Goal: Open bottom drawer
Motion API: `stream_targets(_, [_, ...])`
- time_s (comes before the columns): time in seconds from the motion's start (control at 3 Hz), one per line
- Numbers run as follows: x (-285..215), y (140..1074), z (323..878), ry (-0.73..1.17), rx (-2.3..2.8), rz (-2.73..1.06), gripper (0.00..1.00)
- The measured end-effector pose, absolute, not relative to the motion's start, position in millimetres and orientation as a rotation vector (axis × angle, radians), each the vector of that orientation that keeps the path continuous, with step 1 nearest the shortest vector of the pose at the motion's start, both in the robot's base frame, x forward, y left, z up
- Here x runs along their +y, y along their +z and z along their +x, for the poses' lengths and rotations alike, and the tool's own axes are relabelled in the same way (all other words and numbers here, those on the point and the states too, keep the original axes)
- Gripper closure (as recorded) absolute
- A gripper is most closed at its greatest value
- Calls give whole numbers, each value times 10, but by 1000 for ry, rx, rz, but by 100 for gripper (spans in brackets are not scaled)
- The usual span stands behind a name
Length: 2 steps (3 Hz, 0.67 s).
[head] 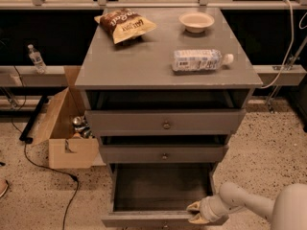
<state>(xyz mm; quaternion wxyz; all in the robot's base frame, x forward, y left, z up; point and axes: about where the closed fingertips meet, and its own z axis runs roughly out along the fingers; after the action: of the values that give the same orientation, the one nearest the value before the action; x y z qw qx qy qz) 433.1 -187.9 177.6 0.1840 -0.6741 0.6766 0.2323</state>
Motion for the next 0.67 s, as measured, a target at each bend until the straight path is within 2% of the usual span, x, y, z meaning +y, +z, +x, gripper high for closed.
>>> stream_targets(0.33, [-1907,1742,4194,725,1926,-1865,82])
stream_targets(0.67, [-1903,1747,4194,725,1926,-1865,59])
